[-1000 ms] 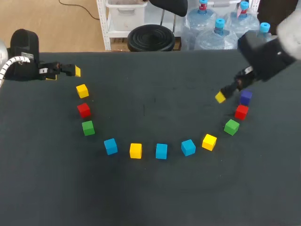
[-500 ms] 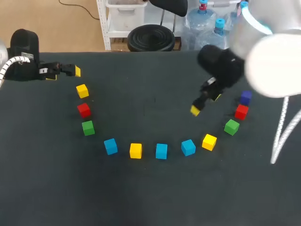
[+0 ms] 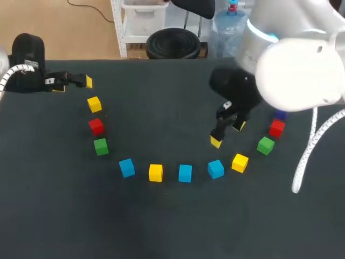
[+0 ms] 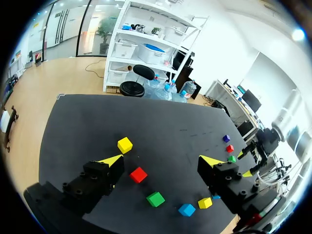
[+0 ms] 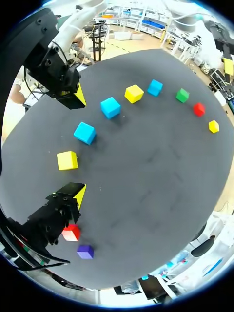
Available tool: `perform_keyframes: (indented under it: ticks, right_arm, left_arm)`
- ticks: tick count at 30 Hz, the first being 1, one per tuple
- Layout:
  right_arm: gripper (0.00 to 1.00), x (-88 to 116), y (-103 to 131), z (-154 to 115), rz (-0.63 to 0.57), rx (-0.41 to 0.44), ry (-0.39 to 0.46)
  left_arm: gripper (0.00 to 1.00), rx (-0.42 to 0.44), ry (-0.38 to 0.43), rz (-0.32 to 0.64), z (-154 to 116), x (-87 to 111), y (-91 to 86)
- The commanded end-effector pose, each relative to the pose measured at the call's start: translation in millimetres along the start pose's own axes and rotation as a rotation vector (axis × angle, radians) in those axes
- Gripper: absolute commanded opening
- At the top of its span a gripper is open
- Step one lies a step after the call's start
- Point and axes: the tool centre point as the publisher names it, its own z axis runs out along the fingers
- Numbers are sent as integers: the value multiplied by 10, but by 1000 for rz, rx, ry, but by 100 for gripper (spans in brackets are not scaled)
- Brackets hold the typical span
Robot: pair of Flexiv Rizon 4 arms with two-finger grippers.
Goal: Place the blue cubes, place green cubes on the blue cubes, place the yellow cubes on the green cubes, then place the red cubes on the yellow cubes, and place purple cube on the red cubes.
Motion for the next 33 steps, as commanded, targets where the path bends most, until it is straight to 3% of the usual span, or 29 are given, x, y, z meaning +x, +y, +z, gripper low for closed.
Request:
perform_keyframes:
  ticks: [1, 5, 13, 19, 33]
  right_arm:
    - [100, 74, 43, 137, 9, -31, 15]
    - [100, 99, 55, 307, 17, -58, 29]
    - [100, -85, 84, 569, 33, -37, 71]
    - [100, -159, 195, 599, 12, -5, 92]
    - [100, 50, 230, 602, 43, 1, 120]
  left_arm:
    - [100, 11, -7, 2, -1, 15, 23]
    - [100, 11, -7, 2, -1, 15, 23]
    - [100, 11, -7, 2, -1, 15, 23]
    - [100, 11, -7, 2, -1, 15, 23]
    - [100, 11, -7, 2, -1, 15, 23]
